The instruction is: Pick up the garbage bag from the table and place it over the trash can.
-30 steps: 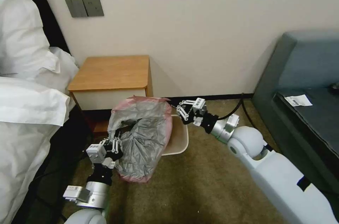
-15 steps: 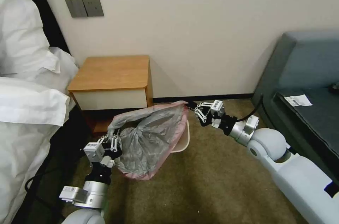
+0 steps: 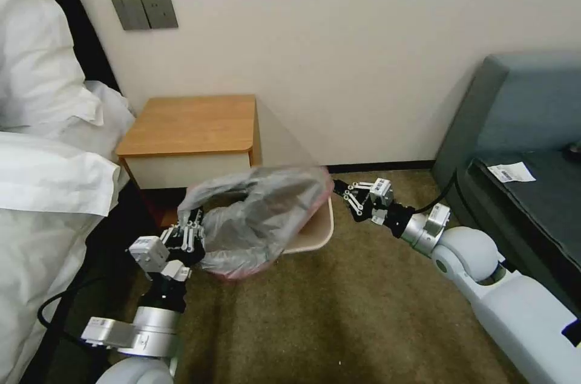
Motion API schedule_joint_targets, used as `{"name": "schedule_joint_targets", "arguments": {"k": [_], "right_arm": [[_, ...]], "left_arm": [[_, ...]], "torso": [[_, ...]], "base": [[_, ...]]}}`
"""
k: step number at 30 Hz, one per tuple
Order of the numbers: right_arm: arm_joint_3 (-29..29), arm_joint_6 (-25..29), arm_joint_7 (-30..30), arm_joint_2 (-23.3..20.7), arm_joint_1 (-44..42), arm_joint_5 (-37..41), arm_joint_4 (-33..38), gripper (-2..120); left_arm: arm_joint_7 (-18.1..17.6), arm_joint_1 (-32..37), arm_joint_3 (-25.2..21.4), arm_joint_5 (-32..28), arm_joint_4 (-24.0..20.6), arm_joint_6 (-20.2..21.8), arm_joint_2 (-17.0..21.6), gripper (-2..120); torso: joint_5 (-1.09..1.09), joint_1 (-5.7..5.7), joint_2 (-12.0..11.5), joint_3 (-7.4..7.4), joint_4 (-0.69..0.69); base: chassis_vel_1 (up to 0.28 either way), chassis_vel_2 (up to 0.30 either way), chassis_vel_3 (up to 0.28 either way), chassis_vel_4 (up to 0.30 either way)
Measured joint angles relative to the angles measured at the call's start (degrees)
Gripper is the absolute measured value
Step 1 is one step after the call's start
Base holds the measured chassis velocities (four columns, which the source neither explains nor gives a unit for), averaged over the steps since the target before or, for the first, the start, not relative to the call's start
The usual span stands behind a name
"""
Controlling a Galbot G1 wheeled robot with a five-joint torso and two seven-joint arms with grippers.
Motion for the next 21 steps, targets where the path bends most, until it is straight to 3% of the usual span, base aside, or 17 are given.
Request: {"name": "schedule_joint_targets", "arguments": {"k": [6, 11, 15, 16, 20, 21], "right_arm": [[1.2, 0.5, -0.2, 2.1, -2.1, -1.3, 1.4, 0], [4.3, 1.2, 0.8, 5.4, -4.3, -1.9, 3.4, 17], [6.3, 0.4, 7.5, 8.9, -9.0, 1.7, 10.5, 36], [6.3, 0.4, 7.5, 8.9, -9.0, 1.7, 10.5, 36], [0.6, -7.5, 20.4, 10.5, -11.7, 15.3, 20.8, 55], [0.6, -7.5, 20.4, 10.5, -11.7, 15.3, 20.8, 55]], "left_arm": [[-1.5, -1.1, -0.6, -0.4, 0.7, 0.8, -0.6, 11], [-2.5, -2.3, -1.6, -0.3, 2.5, 0.9, -1.2, 11], [-3.1, -3.9, -2.1, -0.1, 6.4, 0.0, -2.2, 11], [-3.1, -3.9, -2.1, -0.1, 6.4, 0.0, -2.2, 11], [-3.8, -6.0, -2.1, 1.0, 9.1, -1.7, -3.3, 11], [-3.8, -6.0, -2.1, 1.0, 9.1, -1.7, -3.3, 11]], "torso": [[0.0, 0.0, 0.0, 0.0, 0.01], [0.02, 0.0, 0.0, 0.0, 0.01], [-0.01, 0.0, 0.0, 0.0, 0.0], [-0.01, 0.0, 0.0, 0.0, 0.0], [-0.01, 0.0, 0.0, 0.0, 0.0], [-0.01, 0.0, 0.0, 0.0, 0.0]], "base": [[0.0, 0.0, 0.0, 0.0], [0.0, 0.0, 0.0, 0.0], [0.0, 0.0, 0.0, 0.0], [0.0, 0.0, 0.0, 0.0], [0.0, 0.0, 0.0, 0.0], [0.0, 0.0, 0.0, 0.0]]}}
